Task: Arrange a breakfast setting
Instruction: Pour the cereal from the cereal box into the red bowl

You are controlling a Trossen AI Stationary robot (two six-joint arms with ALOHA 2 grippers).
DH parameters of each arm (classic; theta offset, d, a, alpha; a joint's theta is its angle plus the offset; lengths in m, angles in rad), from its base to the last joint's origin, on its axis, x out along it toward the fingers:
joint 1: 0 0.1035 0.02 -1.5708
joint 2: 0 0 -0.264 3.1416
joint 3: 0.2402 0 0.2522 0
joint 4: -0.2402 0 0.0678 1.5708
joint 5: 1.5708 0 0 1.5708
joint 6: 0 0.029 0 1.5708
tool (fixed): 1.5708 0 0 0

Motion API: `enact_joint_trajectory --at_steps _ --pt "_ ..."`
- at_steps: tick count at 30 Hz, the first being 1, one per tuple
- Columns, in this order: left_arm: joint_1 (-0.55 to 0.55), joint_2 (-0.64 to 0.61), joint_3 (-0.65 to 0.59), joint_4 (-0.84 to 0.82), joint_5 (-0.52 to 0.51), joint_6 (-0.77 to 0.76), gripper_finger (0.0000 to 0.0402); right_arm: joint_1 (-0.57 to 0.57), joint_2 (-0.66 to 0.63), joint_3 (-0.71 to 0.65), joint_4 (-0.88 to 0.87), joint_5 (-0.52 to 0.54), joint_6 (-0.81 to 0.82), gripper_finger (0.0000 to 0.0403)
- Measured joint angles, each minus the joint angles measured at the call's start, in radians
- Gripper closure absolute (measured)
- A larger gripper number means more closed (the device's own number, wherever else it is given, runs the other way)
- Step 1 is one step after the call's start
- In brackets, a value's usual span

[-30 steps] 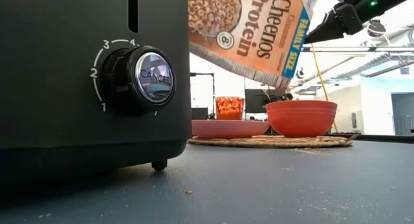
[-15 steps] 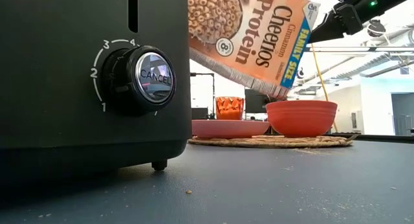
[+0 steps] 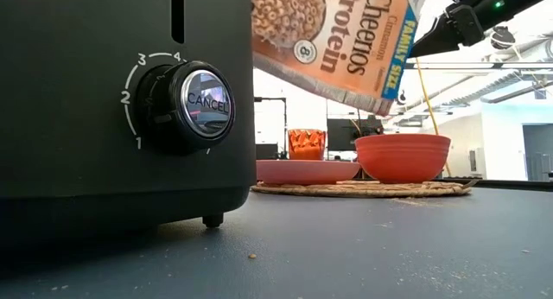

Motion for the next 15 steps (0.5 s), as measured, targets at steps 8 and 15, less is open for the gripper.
enact_joint_trajectory --at_steps 8,15 --pt "-0.001 0.019 -0.001 -0.045 0.0 -0.007 0.0224 0.0 0.0 0.0 -0.001 0.0 0.003 0.0188" --pt "0.0 0.005 0.001 -0.038 0.0 -0.006 0.0224 0.0 0.0 0.0 -0.001 0.0 0.003 0.0188"
